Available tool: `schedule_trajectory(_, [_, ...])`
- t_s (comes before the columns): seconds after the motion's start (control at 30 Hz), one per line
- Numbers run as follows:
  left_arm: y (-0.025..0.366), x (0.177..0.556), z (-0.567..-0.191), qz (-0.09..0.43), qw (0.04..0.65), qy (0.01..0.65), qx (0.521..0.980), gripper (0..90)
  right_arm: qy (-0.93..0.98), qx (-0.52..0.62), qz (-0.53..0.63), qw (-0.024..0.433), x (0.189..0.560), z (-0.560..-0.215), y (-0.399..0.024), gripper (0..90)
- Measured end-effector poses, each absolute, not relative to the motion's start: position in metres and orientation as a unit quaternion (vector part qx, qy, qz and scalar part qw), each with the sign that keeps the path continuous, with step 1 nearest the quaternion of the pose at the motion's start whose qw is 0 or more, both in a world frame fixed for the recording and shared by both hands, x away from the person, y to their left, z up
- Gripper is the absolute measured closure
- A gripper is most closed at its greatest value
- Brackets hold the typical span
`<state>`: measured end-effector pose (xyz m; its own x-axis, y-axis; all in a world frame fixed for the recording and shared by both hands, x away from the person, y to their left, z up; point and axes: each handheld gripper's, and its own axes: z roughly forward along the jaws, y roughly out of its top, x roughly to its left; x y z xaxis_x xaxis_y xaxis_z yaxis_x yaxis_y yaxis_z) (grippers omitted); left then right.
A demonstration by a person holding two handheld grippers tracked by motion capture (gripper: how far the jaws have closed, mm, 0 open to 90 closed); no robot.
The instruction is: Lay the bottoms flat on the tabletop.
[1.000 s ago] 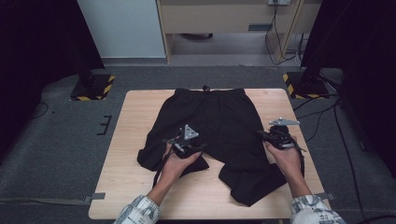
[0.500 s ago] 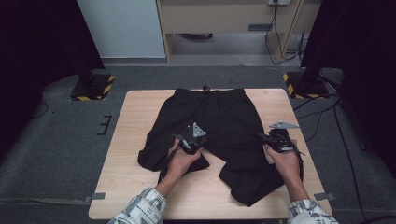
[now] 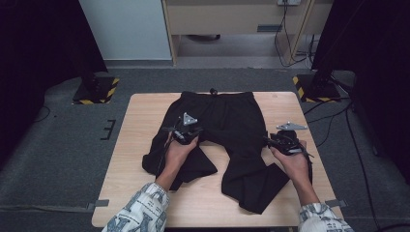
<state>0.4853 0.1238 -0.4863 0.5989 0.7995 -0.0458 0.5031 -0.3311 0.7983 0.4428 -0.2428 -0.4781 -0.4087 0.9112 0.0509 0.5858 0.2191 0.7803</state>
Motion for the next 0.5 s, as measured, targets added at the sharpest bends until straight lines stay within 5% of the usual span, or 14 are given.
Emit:
schedule_trajectory(0.23, [0.126,0.483,-0.485,0.180,0.418,0.404,0.794,74.9,0.755,0.496,0.372,0.212,0.416,-0.489,-0.253,54.3])
schedule_trajectory(0.5, [0.133,0.472,-0.478,0.201,0.417,0.400,0.791,41.2,0.759,0.499,0.370,0.195,0.377,-0.511,-0.256,49.2])
